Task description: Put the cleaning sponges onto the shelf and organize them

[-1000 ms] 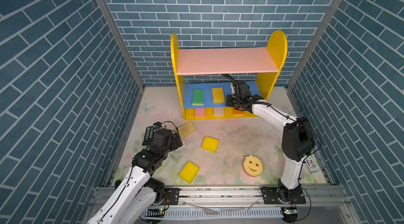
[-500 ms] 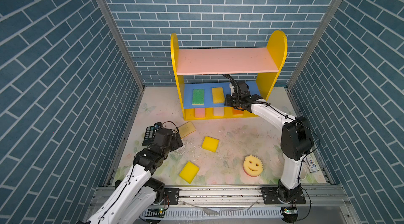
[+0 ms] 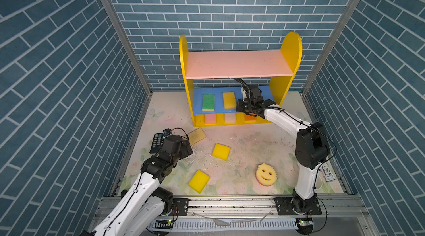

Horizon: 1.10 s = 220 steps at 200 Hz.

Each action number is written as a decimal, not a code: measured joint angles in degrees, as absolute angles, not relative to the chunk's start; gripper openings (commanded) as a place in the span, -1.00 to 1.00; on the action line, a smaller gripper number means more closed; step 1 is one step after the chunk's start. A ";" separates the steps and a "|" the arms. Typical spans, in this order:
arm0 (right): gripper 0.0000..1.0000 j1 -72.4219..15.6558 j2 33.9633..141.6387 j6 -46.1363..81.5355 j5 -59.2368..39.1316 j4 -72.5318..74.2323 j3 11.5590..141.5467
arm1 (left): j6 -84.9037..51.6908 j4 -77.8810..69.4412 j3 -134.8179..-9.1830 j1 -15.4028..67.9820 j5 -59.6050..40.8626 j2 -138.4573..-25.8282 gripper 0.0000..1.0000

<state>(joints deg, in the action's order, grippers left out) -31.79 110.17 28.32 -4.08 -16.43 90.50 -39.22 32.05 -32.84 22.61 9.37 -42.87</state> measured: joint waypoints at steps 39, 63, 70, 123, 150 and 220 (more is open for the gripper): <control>-1.00 -31.99 110.37 28.32 -5.39 -16.19 90.59 | -39.22 32.03 -32.84 22.50 9.17 -42.87 0.83; -1.00 -32.27 110.69 28.29 -5.80 -16.12 91.00 | -39.24 32.03 -32.84 22.50 9.15 -42.87 0.83; -1.00 -32.36 110.74 28.29 -5.82 -16.12 91.02 | -39.24 32.03 -32.84 22.50 9.13 -42.87 0.83; -1.00 -32.58 110.74 28.29 -5.76 -16.14 91.02 | -39.44 32.08 -32.84 22.50 8.95 -42.85 0.84; -1.00 -32.58 110.56 28.25 -4.75 -16.21 90.89 | -39.42 32.14 -32.84 22.50 8.95 -42.72 0.84; -0.23 -34.57 98.19 26.24 1.37 -19.46 79.50 | -38.96 32.53 -31.20 22.50 8.19 -43.35 0.84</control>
